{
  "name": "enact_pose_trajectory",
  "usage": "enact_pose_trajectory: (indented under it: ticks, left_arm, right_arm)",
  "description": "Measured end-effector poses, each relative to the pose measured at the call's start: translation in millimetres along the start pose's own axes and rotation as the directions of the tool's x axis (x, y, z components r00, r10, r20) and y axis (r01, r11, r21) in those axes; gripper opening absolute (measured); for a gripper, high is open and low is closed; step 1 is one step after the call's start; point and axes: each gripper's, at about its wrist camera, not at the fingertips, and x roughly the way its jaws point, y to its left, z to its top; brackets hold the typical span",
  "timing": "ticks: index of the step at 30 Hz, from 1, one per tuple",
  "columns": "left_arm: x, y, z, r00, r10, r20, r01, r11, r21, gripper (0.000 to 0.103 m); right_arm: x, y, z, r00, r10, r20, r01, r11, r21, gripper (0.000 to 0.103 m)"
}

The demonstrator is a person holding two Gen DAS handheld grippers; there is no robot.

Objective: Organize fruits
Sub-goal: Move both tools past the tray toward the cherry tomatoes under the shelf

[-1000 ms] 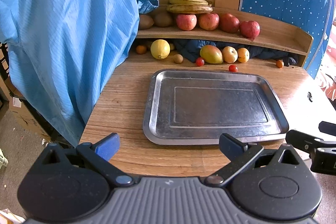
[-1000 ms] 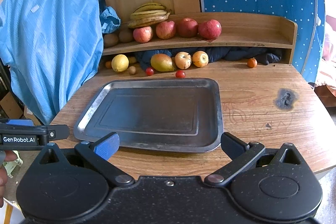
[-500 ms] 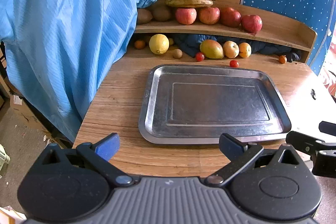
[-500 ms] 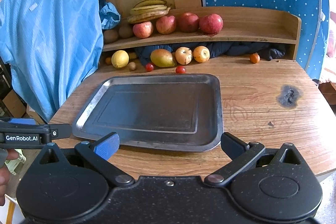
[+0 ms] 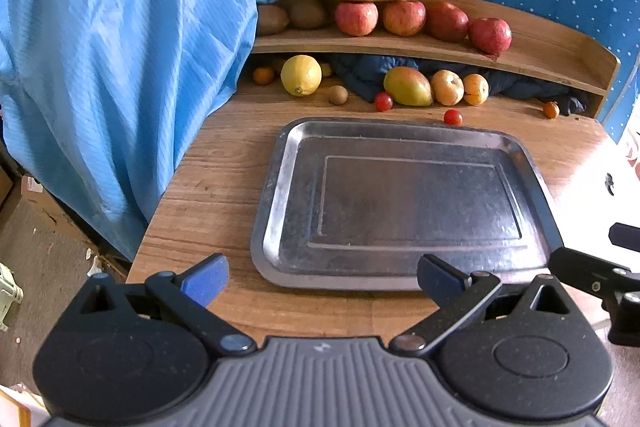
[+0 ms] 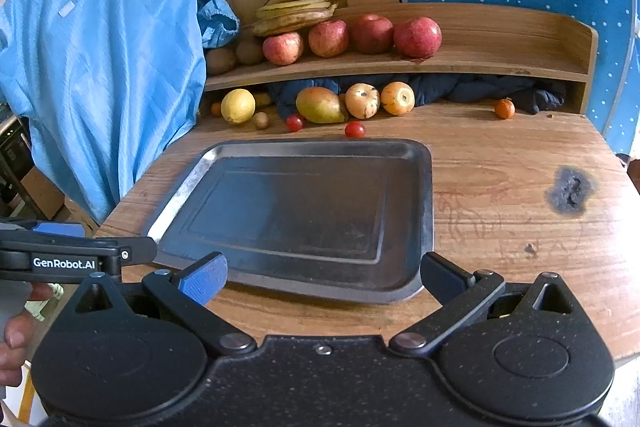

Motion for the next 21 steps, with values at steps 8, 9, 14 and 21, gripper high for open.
enact_pose_trajectory:
  ticks: [8, 9, 14, 21]
  left_arm:
    - [19, -4, 29, 1.0, 0.024, 0.004, -0.024, 0.998, -0.054, 0.102]
    - [23, -5, 34, 1.0, 0.028, 0.005, -0.028, 0.998, -0.06, 0.102]
    - [37, -13, 54, 0.999, 0.051, 0.016, -0.049, 0.995, -0.088, 0.102]
    - [52, -21, 80, 0.995, 0.095, 0.03, -0.09, 0.987, -0.13, 0.102]
  right_arm:
    - [13, -11, 26, 0.997, 0.066, 0.033, -0.064, 0.997, -0.045, 0.103]
    - [16, -13, 32, 0.996, 0.078, 0.036, -0.076, 0.996, -0.055, 0.103]
    - [33, -24, 55, 0.993, 0.109, 0.042, -0.104, 0.99, -0.095, 0.103]
    - [56, -41, 85, 0.985, 0.163, 0.049, -0.154, 0.977, -0.15, 0.103]
